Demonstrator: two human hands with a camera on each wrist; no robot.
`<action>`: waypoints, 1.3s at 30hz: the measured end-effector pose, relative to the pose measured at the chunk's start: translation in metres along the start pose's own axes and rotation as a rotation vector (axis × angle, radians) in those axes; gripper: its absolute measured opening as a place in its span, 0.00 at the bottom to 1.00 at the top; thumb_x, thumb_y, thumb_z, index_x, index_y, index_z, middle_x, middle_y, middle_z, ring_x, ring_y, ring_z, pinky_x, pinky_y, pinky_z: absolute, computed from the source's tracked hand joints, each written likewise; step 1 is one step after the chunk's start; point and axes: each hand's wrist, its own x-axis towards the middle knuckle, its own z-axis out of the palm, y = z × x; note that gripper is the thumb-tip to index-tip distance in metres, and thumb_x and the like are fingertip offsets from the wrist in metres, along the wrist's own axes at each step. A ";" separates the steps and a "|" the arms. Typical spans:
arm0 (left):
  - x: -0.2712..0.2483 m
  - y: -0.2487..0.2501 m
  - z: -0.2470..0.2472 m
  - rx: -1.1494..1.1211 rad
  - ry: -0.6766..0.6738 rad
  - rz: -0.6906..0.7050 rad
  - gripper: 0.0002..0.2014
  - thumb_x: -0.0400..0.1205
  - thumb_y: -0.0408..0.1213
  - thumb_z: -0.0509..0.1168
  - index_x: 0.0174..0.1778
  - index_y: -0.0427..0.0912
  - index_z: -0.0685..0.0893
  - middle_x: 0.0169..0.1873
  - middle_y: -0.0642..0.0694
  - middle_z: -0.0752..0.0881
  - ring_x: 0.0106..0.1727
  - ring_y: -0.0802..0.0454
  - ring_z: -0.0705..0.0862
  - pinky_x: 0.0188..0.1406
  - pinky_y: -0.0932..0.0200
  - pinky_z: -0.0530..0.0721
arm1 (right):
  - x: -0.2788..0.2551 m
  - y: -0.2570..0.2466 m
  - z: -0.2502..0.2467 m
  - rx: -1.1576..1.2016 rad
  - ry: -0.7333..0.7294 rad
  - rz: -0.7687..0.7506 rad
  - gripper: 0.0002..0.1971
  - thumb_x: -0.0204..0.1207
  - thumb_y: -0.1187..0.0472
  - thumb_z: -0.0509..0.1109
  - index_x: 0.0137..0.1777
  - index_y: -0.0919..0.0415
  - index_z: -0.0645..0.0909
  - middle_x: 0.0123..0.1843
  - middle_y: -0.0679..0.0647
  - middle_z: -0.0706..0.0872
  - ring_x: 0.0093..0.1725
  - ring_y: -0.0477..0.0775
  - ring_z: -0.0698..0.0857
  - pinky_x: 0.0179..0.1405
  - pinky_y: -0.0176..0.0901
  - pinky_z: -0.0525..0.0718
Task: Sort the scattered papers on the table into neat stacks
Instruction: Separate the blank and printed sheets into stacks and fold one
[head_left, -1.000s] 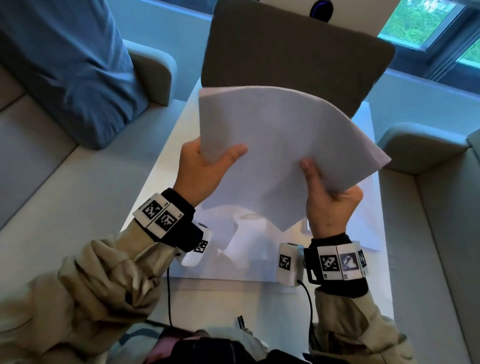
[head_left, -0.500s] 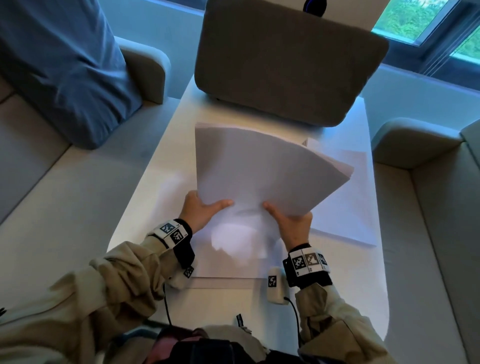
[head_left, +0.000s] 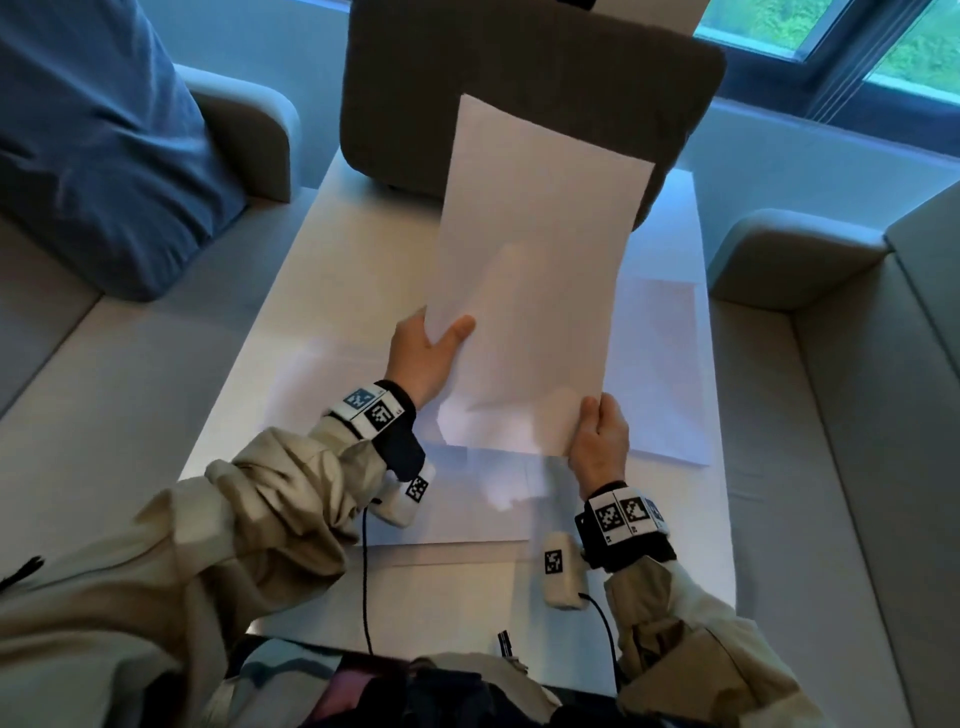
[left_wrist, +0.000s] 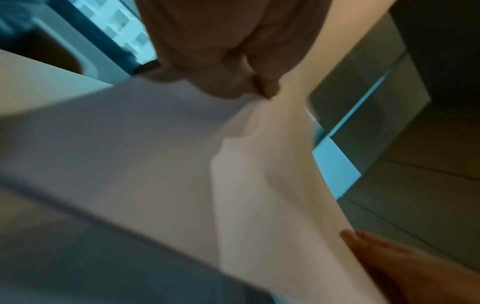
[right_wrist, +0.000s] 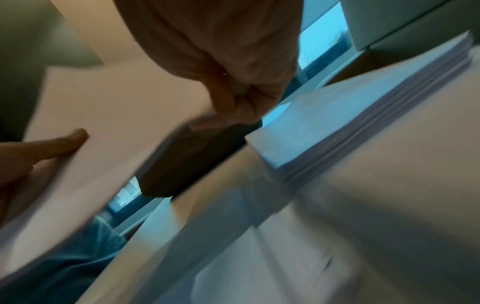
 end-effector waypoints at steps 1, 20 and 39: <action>0.002 0.000 0.013 0.046 -0.007 -0.004 0.22 0.84 0.41 0.64 0.72 0.36 0.72 0.62 0.51 0.77 0.65 0.53 0.77 0.59 0.66 0.73 | 0.006 0.001 -0.011 -0.032 0.027 -0.014 0.12 0.86 0.58 0.55 0.42 0.62 0.71 0.33 0.51 0.74 0.39 0.56 0.75 0.38 0.50 0.75; 0.000 -0.037 0.181 0.560 -0.271 -0.171 0.09 0.80 0.37 0.66 0.46 0.34 0.79 0.38 0.42 0.79 0.42 0.45 0.75 0.40 0.60 0.68 | 0.111 0.090 -0.142 -0.327 0.061 0.086 0.12 0.85 0.62 0.57 0.40 0.63 0.73 0.41 0.68 0.82 0.40 0.63 0.76 0.37 0.43 0.64; -0.002 -0.066 0.195 0.515 -0.112 -0.098 0.05 0.77 0.34 0.69 0.42 0.35 0.84 0.33 0.41 0.82 0.36 0.49 0.75 0.37 0.62 0.71 | 0.124 0.100 -0.134 -0.513 -0.067 0.102 0.15 0.86 0.61 0.53 0.59 0.74 0.74 0.53 0.75 0.84 0.54 0.74 0.82 0.48 0.54 0.75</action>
